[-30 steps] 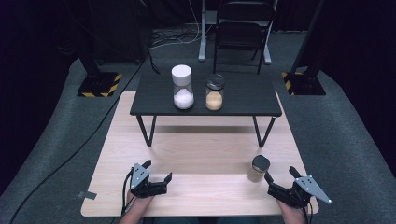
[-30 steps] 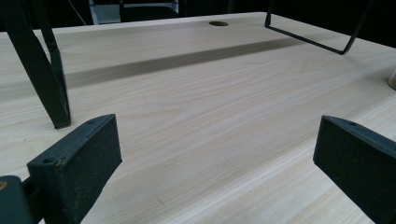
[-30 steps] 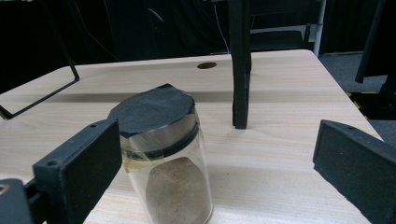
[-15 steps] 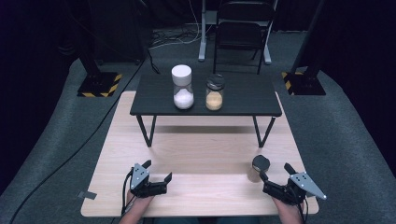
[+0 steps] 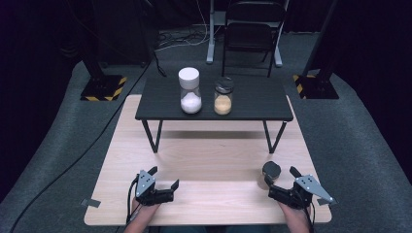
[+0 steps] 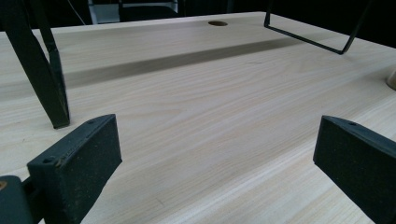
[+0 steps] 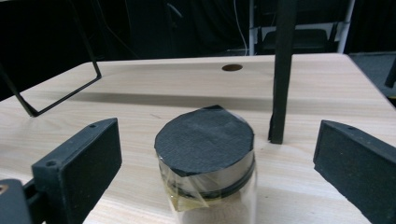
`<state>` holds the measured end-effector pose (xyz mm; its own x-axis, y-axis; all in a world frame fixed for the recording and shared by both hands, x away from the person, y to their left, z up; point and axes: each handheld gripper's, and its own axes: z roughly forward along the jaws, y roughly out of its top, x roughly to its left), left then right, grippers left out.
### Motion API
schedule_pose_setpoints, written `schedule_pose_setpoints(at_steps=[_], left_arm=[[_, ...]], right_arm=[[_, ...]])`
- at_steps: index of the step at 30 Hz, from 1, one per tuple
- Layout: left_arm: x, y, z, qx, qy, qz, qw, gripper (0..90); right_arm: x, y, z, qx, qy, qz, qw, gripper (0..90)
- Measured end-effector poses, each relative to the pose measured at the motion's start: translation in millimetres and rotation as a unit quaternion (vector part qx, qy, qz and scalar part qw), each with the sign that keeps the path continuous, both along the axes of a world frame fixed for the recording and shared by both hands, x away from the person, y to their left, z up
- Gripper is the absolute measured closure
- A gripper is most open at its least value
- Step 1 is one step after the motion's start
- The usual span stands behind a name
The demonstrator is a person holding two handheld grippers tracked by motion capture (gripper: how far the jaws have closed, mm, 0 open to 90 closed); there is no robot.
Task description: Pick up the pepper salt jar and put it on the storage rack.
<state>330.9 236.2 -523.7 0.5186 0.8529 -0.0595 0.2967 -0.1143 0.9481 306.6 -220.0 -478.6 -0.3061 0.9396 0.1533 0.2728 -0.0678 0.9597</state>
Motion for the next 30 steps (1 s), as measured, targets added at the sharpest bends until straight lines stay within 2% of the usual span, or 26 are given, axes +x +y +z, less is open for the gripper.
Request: schedule_pose_setpoints(at_steps=[7,11,13,21,26,30], left_arm=[[0.0,0.0,0.0,-0.001,0.000,0.001,1.0000,0.4],[-0.1,0.0,0.0,0.000,0.000,0.001,1.0000,0.5],[0.0,0.0,0.0,-0.001,0.000,0.001,1.0000,0.4],[0.2,0.1,0.0,-0.001,0.001,0.001,1.0000,0.5],[-0.9,-0.5,0.0,0.003,-0.004,-0.001,1.0000,0.5],[-0.6,-0.1,0.0,0.002,-0.002,-0.001,1.0000,0.5]], right_arm=[[6.7,2.7,3.4,-0.001,0.010,0.014,0.9998,0.5],[9.5,4.0,1.8,0.002,0.011,0.012,0.9999,3.9],[9.2,5.8,0.6,0.000,0.006,0.010,0.9999,4.1],[12.4,10.7,-2.3,-0.007,0.011,0.009,0.9999,5.1],[16.2,13.1,-3.9,-0.014,0.019,0.000,0.9997,10.3],[17.5,14.2,-6.9,-0.020,0.025,0.005,0.9995,16.3]])
